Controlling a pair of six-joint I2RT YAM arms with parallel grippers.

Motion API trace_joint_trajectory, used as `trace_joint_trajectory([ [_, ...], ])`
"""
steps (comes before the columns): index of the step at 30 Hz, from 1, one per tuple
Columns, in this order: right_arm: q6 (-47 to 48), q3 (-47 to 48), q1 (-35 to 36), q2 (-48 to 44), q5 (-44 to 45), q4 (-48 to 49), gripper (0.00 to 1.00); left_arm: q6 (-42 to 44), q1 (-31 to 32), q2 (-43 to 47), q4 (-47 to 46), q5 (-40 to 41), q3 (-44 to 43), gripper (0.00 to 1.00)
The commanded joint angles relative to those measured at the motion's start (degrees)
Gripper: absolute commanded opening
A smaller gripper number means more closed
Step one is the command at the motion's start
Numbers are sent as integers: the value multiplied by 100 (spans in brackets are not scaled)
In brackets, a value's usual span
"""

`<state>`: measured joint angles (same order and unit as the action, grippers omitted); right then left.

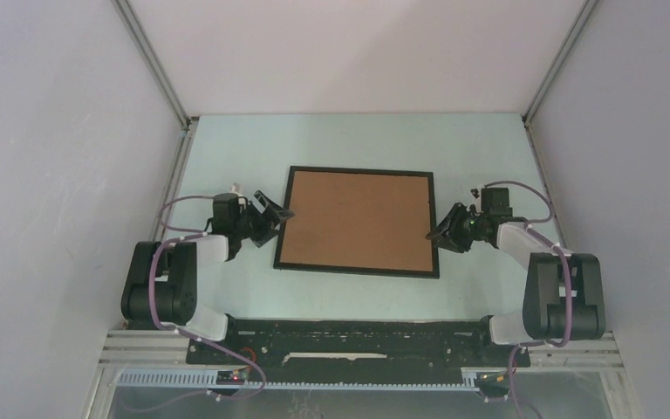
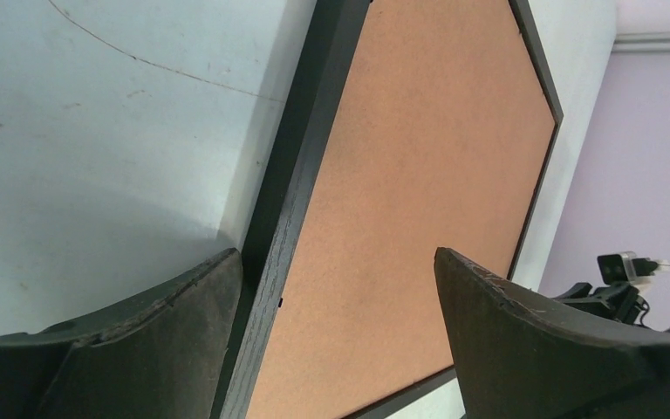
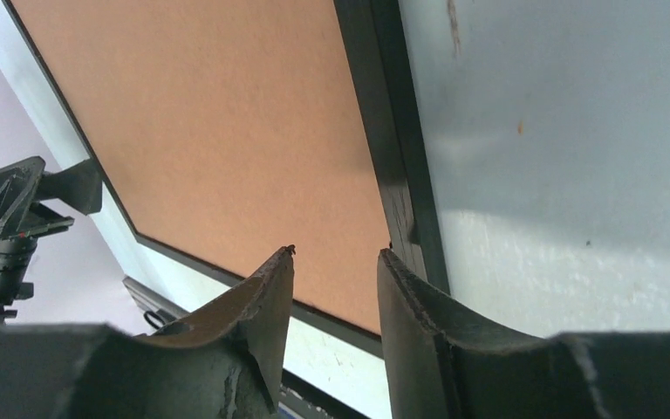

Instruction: Put the photo into the frame

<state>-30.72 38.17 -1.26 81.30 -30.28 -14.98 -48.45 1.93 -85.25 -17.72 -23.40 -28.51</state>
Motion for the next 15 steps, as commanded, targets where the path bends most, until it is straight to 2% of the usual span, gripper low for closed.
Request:
trace_joint_trajectory([
  [1,196,-212,-152,-259,-336,-288,47,-112,90,-79,261,-346,28,91],
  [6,185,-264,-203,-462,490,-782,51,-121,94,-70,260,-327,30,91],
  [9,41,-283,-253,-518,592,-693,51,-138,91,-61,255,-302,39,90],
  [11,31,-273,-352,-480,433,-597,49,-138,96,-61,253,-305,39,90],
  [15,198,-266,-638,-298,303,-572,38,-115,92,-47,281,-293,29,90],
])
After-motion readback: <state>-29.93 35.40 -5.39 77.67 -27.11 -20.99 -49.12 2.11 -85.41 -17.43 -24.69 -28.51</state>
